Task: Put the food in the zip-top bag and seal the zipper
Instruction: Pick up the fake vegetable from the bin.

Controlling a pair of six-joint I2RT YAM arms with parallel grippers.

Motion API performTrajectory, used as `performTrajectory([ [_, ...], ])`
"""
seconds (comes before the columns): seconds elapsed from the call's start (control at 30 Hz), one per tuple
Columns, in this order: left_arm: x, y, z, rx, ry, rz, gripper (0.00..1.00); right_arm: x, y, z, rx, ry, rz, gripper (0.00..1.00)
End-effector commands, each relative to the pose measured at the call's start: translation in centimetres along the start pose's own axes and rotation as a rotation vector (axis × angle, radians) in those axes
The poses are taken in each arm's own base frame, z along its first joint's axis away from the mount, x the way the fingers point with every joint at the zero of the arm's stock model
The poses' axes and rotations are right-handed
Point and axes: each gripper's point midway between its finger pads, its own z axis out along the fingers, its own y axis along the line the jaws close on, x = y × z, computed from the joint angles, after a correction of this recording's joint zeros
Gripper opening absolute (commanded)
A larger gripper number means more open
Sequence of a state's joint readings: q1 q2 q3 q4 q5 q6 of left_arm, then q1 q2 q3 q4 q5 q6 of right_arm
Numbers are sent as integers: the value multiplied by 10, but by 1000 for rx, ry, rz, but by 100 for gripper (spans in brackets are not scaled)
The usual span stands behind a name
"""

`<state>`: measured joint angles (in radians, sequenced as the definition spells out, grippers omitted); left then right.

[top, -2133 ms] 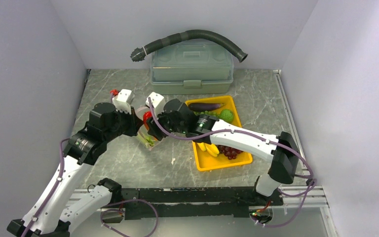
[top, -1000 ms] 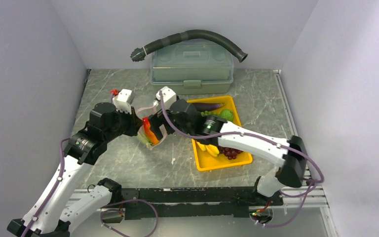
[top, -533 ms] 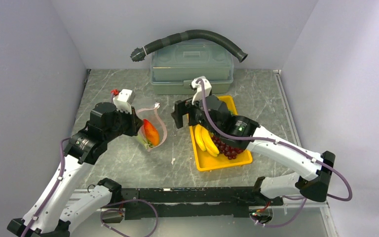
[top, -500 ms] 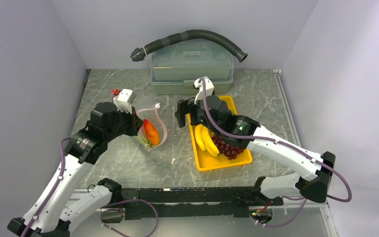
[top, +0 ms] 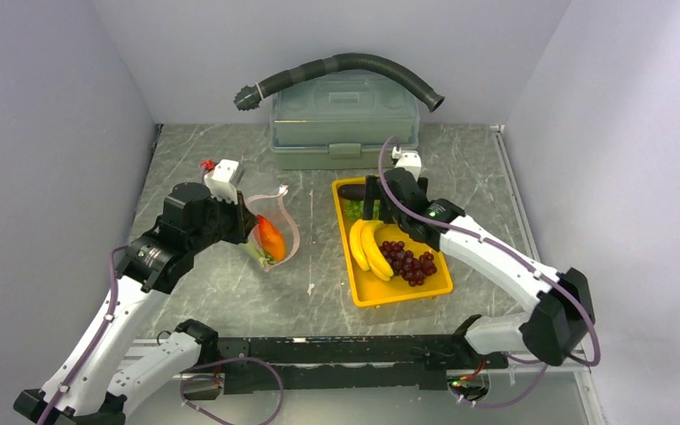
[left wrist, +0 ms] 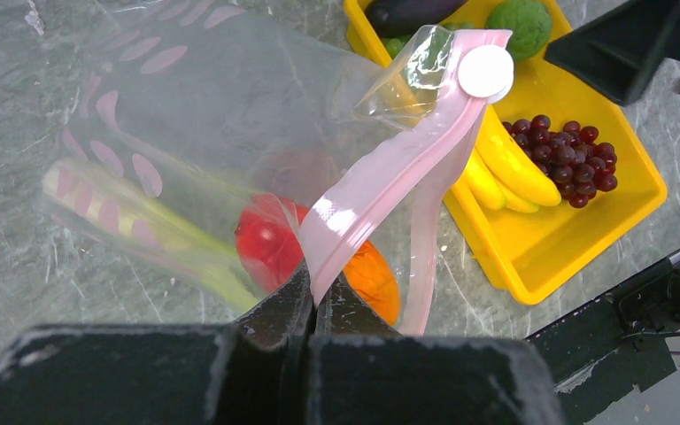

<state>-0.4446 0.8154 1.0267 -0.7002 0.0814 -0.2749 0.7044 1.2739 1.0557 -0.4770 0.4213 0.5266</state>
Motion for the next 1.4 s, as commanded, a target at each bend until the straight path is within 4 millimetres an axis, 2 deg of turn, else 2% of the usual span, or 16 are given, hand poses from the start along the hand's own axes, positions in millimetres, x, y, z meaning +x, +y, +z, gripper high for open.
performTrajectory([
  [0.0, -12, -1, -1, 0, -48, 2, 0, -1, -21, 25, 128, 12, 13, 95],
  [0.17, -13, 0, -2, -1, -50, 2, 0, -1, -42, 46, 215, 43, -6, 95],
  [0.37, -12, -1, -1, 2, -45, 4, 0, -10, -64, 61, 271, 45, -7, 95],
  [0.5, -11, -1, 0, 2, -43, 4, 0, -9, -76, 75, 285, 73, -4, 94],
  [0.97, -9, 0, 3, -2, -26, 5, 0, -6, -92, 111, 291, 138, 12, 88],
  [1.37, -8, 0, 4, -1, -23, 6, 0, 13, -90, 134, 269, 209, 10, 83],
])
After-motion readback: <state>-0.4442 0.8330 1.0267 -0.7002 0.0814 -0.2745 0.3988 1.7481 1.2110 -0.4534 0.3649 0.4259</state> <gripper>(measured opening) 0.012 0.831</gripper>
